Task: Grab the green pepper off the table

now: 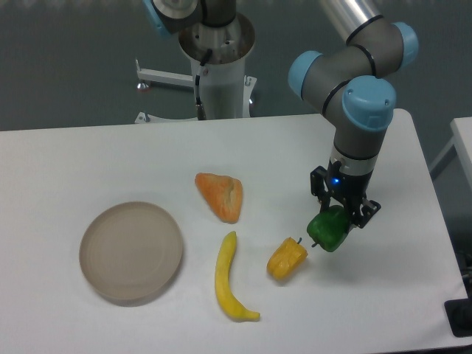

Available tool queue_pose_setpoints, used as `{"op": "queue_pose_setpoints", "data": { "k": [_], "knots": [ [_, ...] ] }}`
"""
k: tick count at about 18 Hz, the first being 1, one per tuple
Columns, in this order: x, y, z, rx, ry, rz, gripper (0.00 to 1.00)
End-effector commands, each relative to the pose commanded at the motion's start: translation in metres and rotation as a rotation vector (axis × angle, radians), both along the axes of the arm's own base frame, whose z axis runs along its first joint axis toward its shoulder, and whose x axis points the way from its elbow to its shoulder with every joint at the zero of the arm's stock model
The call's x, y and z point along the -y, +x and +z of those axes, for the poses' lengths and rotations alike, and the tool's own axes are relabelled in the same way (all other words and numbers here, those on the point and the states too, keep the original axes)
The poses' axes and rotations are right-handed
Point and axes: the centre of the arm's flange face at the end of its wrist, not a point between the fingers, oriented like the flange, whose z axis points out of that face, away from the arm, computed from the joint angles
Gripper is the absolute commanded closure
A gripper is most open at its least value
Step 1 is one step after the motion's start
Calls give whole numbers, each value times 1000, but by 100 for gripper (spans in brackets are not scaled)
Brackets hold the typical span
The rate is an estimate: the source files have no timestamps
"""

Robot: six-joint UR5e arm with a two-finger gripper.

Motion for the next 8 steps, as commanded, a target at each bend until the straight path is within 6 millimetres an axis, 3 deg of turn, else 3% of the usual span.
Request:
{"op": "queue_pose_setpoints", "data": {
  "k": [8],
  "knots": [
    [-8,4,4,-39,-25,-9,72]
  ]
}}
